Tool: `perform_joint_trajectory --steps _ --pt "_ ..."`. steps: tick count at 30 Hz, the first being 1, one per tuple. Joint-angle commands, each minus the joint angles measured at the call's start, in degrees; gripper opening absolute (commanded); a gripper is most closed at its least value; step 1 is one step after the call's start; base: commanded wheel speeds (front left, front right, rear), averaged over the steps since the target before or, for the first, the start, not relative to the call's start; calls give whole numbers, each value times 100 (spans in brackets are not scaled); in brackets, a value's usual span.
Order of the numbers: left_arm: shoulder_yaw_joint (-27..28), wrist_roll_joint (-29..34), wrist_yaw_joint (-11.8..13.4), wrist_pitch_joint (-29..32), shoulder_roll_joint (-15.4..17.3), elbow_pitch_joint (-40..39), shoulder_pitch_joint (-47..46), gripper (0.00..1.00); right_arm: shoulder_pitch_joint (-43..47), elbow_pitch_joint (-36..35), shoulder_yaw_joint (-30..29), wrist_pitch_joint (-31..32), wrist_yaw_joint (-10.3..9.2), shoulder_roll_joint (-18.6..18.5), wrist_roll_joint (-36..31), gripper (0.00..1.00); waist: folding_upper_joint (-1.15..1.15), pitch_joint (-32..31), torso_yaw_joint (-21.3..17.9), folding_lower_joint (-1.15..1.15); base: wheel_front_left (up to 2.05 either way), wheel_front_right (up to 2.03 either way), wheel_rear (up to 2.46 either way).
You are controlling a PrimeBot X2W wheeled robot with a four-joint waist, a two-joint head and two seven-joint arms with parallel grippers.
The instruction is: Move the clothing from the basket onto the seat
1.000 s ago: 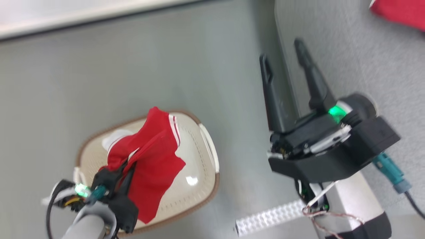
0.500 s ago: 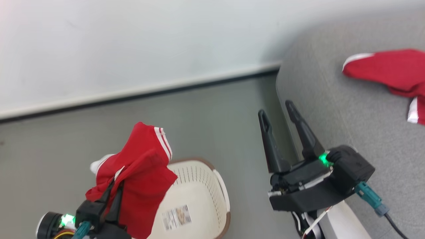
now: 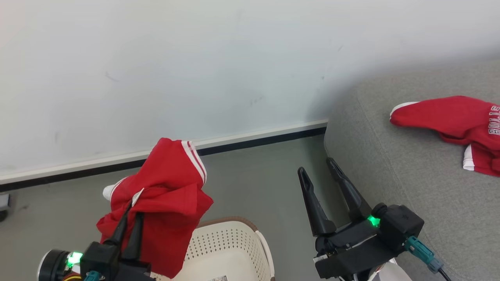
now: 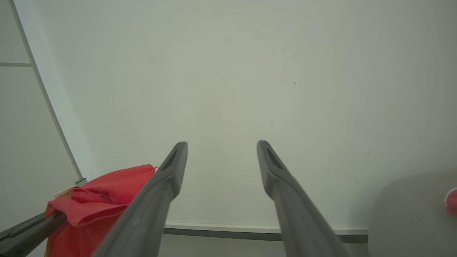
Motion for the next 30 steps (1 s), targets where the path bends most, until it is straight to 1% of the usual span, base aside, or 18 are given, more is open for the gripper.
perform_joint_trajectory --steps 1,5,9,10,13,19,23,28,29,30 --pt "24 92 -25 -30 -10 -67 64 0 79 18 23 -9 1 -44 54 100 1 -107 3 1 0 0 0" --pt "65 152 -145 -30 -46 -259 -83 0 169 95 143 -8 1 -90 162 100 1 -169 -9 1 0 0 0" --pt "-26 280 -308 -30 -77 -376 -282 0 101 214 496 -8 1 -221 337 100 1 -187 -62 1 0 0 0" --pt "-115 369 -414 -30 -94 -408 -426 0 11 246 700 -9 1 -274 460 100 1 -177 -112 1 0 0 0" --pt "-313 477 -600 -30 -157 -441 -665 0 -126 295 938 -8 1 -378 607 100 1 -153 -195 1 0 0 0" --pt "-744 676 -909 10 -351 -506 -1139 0 -379 528 1378 -9 1 -551 884 100 1 -121 -339 1 0 0 0" --pt "-996 752 -1056 76 -501 -564 -1336 0 -481 639 1460 -8 1 -577 938 100 1 -110 -366 1 0 0 0" --pt "-1182 782 -1124 121 -637 -581 -1451 0 -543 750 1543 -8 1 -605 946 100 1 -113 -350 1 0 0 0" --pt "-1210 778 -1134 127 -650 -581 -1453 0 -565 771 1563 -9 1 -613 937 87 1 -113 -346 1 0 0 0" --pt "-1233 777 -1139 134 -663 -583 -1459 0 -589 784 1572 -8 1 -614 935 58 1 -113 -343 1 0 0 0"
